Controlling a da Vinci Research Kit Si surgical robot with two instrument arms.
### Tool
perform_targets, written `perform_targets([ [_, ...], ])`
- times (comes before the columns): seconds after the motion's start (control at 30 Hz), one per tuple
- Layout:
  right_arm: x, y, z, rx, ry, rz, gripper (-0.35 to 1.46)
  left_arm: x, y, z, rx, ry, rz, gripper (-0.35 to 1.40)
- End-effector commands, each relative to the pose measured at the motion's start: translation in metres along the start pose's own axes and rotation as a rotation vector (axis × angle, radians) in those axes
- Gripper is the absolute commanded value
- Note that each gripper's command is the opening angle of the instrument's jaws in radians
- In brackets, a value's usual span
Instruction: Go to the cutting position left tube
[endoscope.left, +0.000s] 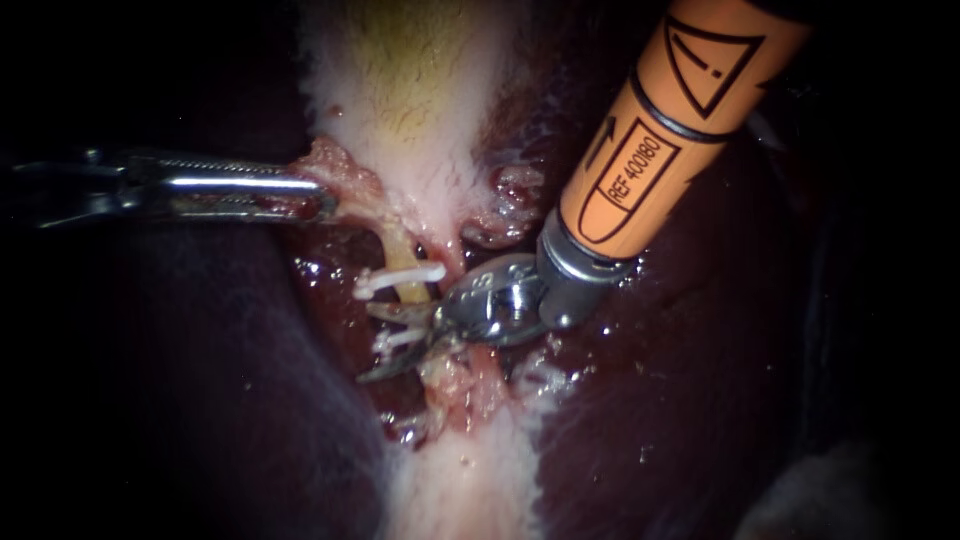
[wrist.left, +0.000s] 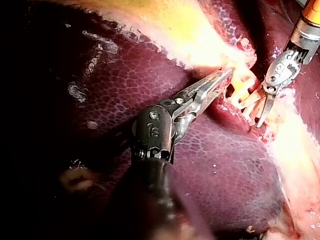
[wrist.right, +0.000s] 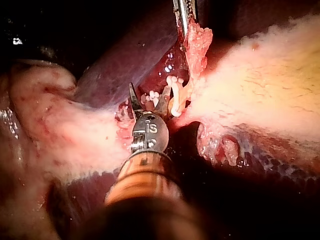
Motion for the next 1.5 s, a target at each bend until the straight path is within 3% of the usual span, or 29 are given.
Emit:
perform_targets([
  [0.03, 0.0000, 0.0000, -0.0001, 0.000, 0.000, 0.000, 1.28, 0.0000, 0.0000, 0.0000, 0.000, 0.000, 0.000, -0.35],
  [0.37, -0.0003, -0.0010, -0.0023, 0.005, 0.003, -0.002, 1.28, -0.0001, -0.0002, -0.0002, -0.005, -0.001, 0.000, -0.35],
  [0.67, -0.0016, -0.0018, -0.0069, -0.001, 0.011, 0.002, 1.28, -0.0001, -0.0003, -0.0003, -0.006, -0.002, 0.001, -0.35],
  [0.87, -0.0026, -0.0020, -0.0081, -0.010, 0.013, 0.005, 1.28, -0.0001, -0.0003, -0.0004, -0.006, -0.002, 0.000, -0.35],
  [1.3, -0.0021, 0.0003, -0.0064, -0.027, 0.015, 0.019, 1.26, -0.0001, -0.0002, -0.0004, -0.006, -0.002, 0.000, -0.35],
  [1.5, -0.0027, 0.0016, -0.0051, -0.036, 0.014, 0.029, 1.26, 0.0000, -0.0001, -0.0004, -0.005, -0.001, 0.000, -0.35],
])
